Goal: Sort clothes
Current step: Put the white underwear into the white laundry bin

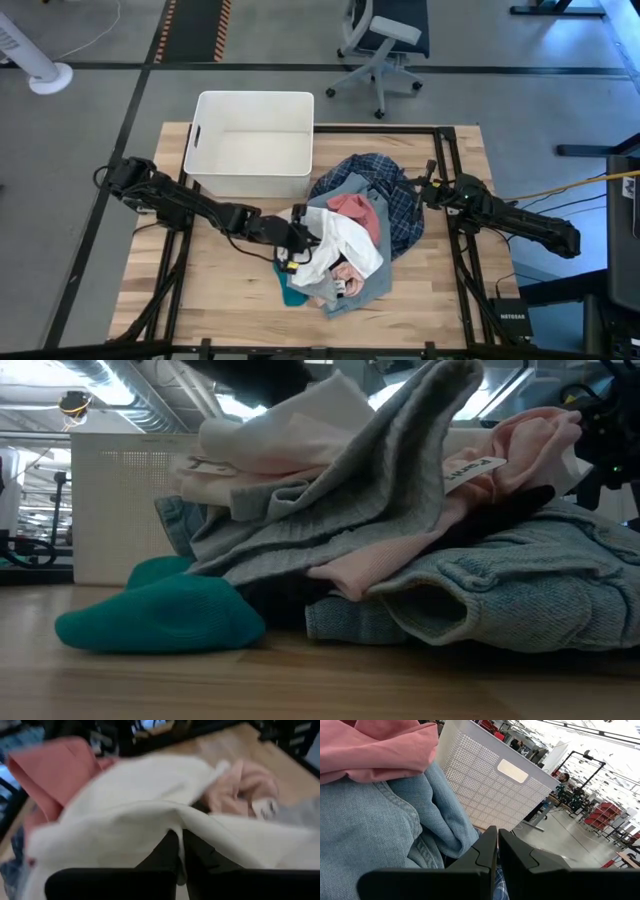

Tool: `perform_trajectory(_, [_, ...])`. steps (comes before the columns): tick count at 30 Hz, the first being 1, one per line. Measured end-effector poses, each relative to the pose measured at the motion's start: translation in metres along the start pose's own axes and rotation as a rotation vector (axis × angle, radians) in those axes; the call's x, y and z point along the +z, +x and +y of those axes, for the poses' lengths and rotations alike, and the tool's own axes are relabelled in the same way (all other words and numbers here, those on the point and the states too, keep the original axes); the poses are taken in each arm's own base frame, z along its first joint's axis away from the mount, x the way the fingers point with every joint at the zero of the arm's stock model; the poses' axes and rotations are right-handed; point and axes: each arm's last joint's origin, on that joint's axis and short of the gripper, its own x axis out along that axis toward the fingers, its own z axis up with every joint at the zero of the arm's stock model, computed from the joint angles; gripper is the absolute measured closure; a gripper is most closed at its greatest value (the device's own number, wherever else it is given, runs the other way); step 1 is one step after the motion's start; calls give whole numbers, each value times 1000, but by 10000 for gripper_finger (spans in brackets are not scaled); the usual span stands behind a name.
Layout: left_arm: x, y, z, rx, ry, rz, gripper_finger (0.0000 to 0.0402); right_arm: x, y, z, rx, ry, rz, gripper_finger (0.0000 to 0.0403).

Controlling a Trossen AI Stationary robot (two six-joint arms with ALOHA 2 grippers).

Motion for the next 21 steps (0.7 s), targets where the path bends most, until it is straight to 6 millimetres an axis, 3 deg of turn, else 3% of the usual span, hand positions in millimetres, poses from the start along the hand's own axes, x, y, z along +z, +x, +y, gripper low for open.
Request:
perform_trajectory(8, [25, -18, 17, 57, 0, -179, 398, 0, 0, 0, 0, 0, 0, 368])
perform_trajectory(15, [54, -53, 43, 168, 36, -388, 398, 0, 0, 0, 0, 0, 0, 368])
perform_trajectory(21, [67, -84, 72, 281, 46, -483, 398, 0, 0, 0, 0, 0, 0, 368])
